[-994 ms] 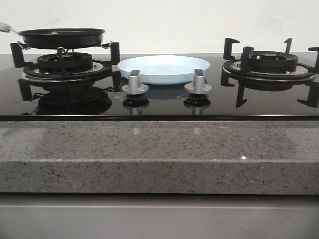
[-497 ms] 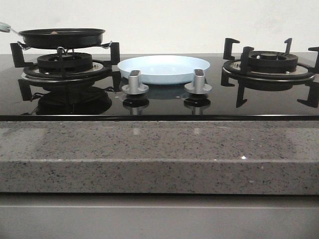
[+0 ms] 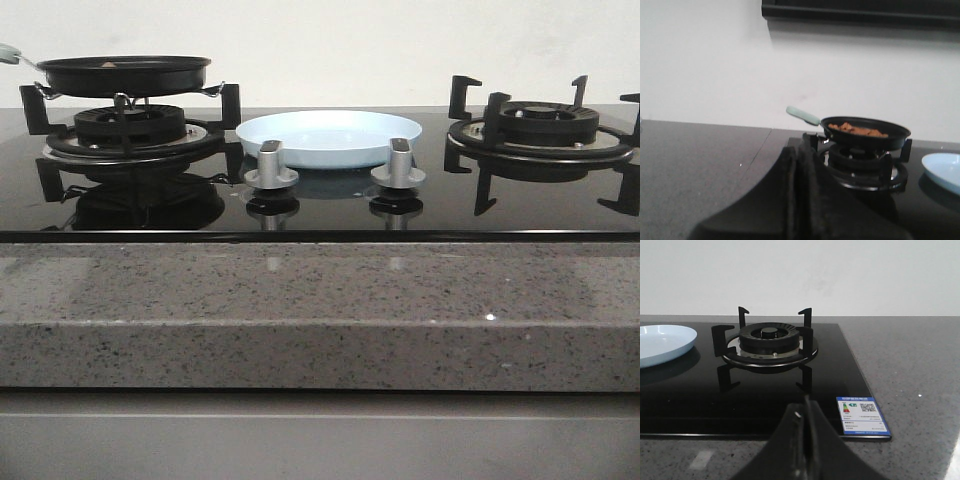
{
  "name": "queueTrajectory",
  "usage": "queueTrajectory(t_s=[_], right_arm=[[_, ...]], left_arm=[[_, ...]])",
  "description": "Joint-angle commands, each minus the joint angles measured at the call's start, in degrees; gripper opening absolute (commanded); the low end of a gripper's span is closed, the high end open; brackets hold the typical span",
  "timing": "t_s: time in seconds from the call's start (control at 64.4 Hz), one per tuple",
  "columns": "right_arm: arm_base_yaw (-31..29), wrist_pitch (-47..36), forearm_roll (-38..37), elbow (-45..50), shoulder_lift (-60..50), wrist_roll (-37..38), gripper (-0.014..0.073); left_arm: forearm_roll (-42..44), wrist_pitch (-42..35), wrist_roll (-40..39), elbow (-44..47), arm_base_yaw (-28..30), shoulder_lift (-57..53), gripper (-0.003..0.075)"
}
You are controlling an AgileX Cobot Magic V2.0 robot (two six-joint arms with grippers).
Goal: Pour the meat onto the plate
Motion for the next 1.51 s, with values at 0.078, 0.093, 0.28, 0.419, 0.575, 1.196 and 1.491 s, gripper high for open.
queueTrajectory(t_s=[0.078, 0.093, 0.28, 0.419, 0.575, 1.196, 1.491], right_arm=[[-0.32, 0.86, 0.00, -9.25, 0.40, -0.20, -0.0069], [-0.32, 1.37, 0.00, -10.03, 0.71, -0.20, -0.0069], [-0.32, 10.21, 0.00, -21.65, 7.04, -0.32, -0.0069], [-0.32, 16.58, 0.00, -28.98, 13.53, -0.32, -0.0069], [-0.32, 22.70, 0.00, -34.58, 20.83, -0.39, -0.0069], [-0.32, 25.40, 0.00, -35.08, 28.89, -0.39, 0.0036], [-0.32, 25.41, 0.00, -35.08, 28.89, -0.39, 0.0521]], left_arm=[[-1.06, 3.01, -0.44, -10.35, -0.15, -0.50, -0.0020], [-1.06, 3.75, -0.44, -11.64, -0.15, -0.39, -0.0020], [-1.06, 13.81, -0.44, -23.08, -0.15, 5.66, -0.0020], [-1.06, 22.11, -0.44, -31.21, -0.15, 13.52, -0.0020], [-1.06, 31.51, -0.33, -38.30, -0.15, 22.88, -0.0020], [-0.85, 33.72, -0.22, -39.81, -0.15, 38.49, 0.0087], [-0.85, 32.89, 0.12, -39.81, -0.15, 38.70, 0.0465]])
